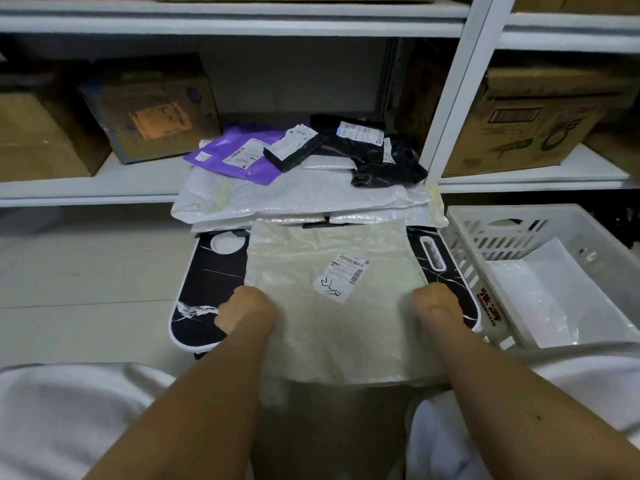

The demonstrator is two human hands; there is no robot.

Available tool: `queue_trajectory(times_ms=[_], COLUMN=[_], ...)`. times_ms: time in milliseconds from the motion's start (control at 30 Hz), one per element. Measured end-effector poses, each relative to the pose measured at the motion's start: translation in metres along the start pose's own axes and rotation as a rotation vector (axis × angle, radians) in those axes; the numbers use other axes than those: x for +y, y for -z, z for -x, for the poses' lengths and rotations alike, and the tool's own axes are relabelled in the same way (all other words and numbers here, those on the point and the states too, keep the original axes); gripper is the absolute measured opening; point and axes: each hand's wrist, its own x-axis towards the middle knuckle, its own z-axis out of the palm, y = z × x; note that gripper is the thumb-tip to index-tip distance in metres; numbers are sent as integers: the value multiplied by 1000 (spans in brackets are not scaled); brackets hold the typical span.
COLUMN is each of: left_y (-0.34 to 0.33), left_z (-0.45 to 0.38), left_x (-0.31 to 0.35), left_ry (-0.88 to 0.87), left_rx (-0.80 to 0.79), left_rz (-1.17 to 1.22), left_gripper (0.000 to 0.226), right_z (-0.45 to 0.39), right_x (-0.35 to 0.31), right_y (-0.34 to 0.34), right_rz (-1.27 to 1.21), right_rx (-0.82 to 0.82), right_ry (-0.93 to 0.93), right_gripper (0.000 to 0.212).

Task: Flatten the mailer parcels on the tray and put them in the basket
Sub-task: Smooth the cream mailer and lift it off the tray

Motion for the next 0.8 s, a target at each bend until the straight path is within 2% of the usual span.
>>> queue_trajectory(times_ms=[100, 233, 500, 700, 800], left_y=[7, 28, 84, 114, 126], left_z=[17, 38, 70, 89, 105], left_x=[0, 12, 33, 51, 76], left_ry=[-92, -202, -326, -389, -445], left_rx=[13, 74, 246, 311, 327], left_rz=[-109, -157, -120, -31, -10], left_gripper=[33, 31, 31, 33, 33], right_z=[13, 34, 70, 74, 67], right_x=[-1, -8, -32, -36, -32], right_y=[9, 31, 87, 136, 167], right_rz=[-55, -78, -177, -206, -271], right_rx=[13, 15, 149, 252, 318], right_ry=[4, 106, 242, 281, 271], right_gripper=[38, 36, 34, 32, 40])
